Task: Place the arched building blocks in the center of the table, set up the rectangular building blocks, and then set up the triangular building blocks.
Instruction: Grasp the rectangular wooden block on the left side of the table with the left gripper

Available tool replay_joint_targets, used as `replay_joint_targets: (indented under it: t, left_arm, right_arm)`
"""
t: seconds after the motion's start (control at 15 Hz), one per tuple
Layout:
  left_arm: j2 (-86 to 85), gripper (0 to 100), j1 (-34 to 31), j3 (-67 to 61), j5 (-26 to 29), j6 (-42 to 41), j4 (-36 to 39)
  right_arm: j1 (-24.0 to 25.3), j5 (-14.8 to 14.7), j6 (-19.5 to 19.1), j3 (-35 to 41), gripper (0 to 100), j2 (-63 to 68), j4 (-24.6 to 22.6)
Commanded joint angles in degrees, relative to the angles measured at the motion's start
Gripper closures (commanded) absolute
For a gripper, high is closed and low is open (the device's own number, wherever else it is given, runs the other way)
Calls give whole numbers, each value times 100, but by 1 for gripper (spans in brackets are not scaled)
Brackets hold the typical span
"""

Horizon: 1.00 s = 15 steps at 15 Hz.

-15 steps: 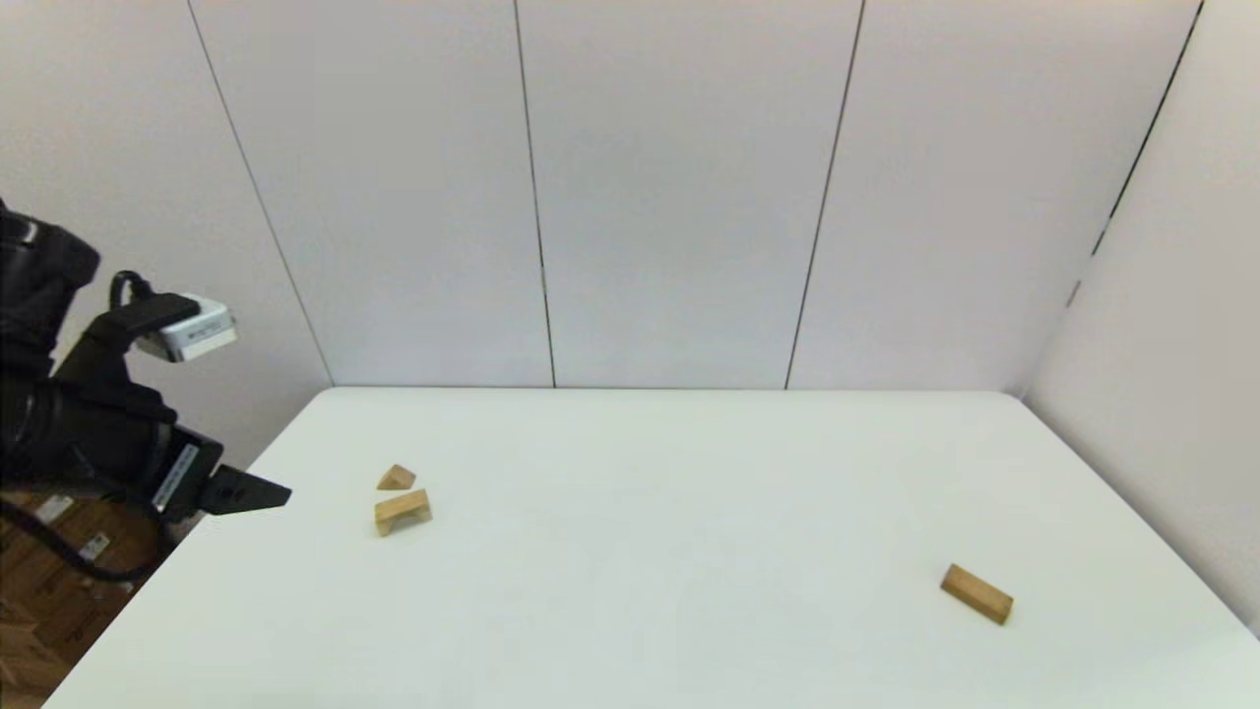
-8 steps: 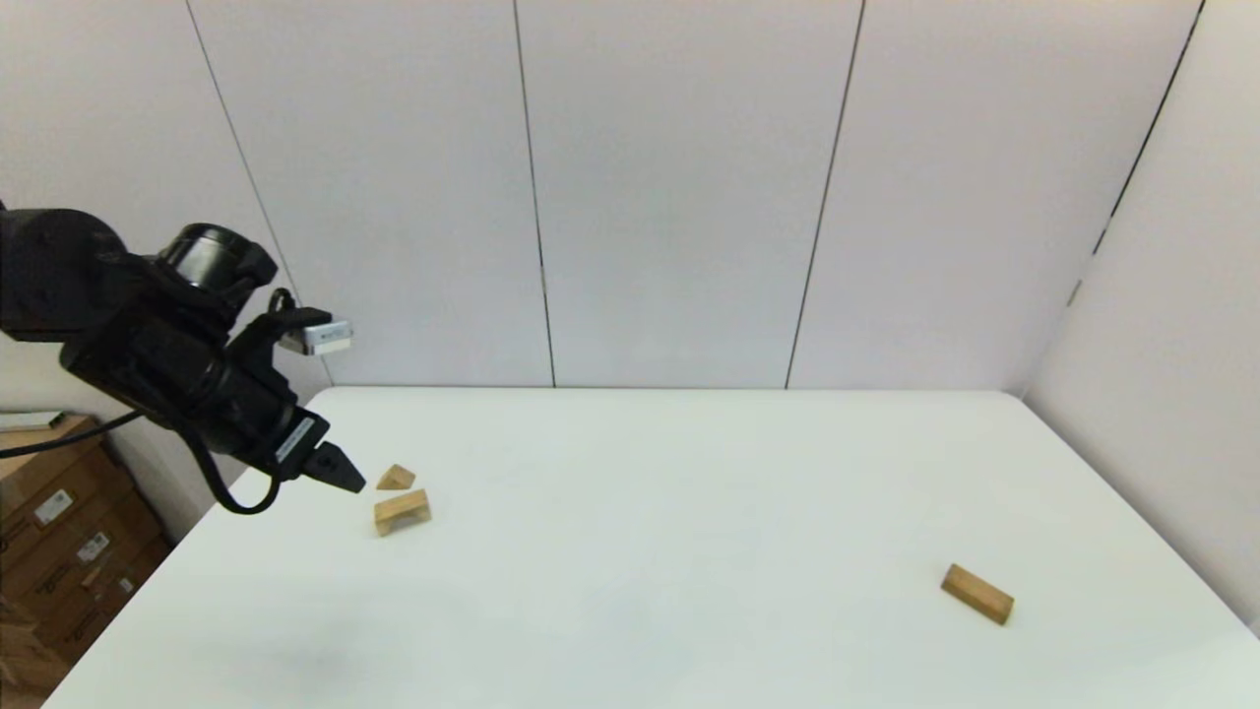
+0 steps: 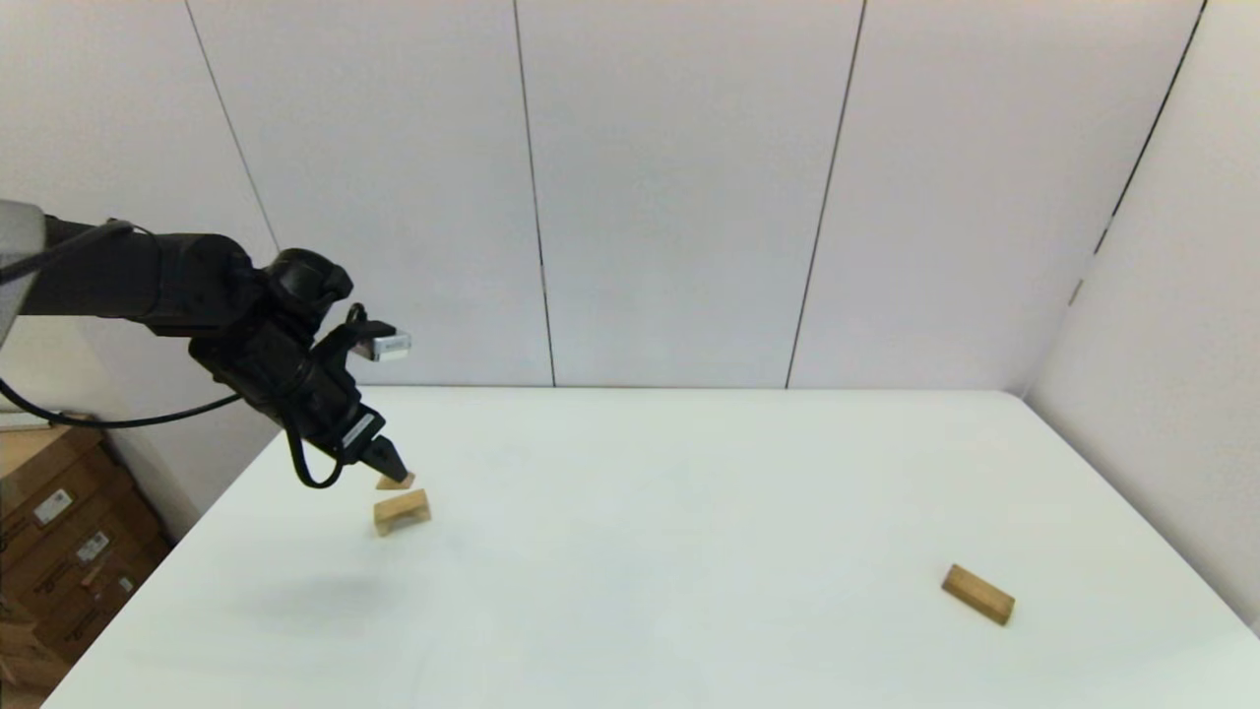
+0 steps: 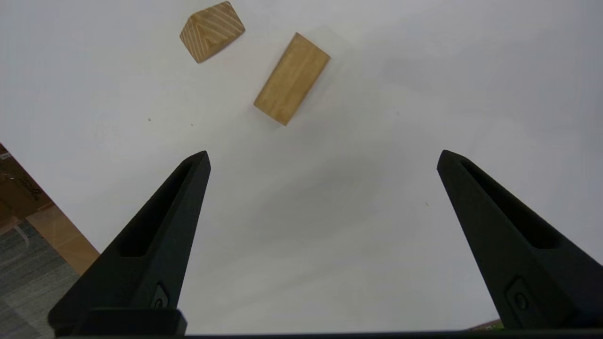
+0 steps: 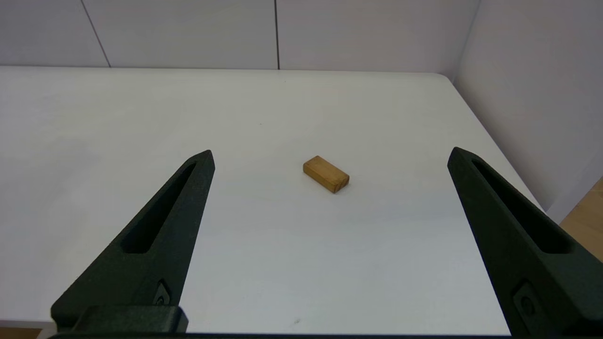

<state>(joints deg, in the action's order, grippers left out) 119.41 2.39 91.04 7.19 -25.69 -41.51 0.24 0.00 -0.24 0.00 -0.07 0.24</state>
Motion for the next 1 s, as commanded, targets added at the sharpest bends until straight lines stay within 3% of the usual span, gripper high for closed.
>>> replay_joint_targets:
  t: [0.07, 0.27, 0.73, 1.0]
  left_arm:
    - [628, 0, -81, 318, -95, -323, -24]
    - [997, 0, -98, 511, -438, -692, -41]
    - [1137, 0, -160, 529, -464, -2090, -165]
    - [1243, 0, -98, 546, -473, -2283, -244]
  right_arm:
    - [2, 0, -2, 9, 0, -1, 2]
    - [2, 0, -2, 0, 0, -1, 2]
    - [2, 9, -2, 9, 0, -1, 2]
    - [2, 0, -2, 9, 0, -1, 2]
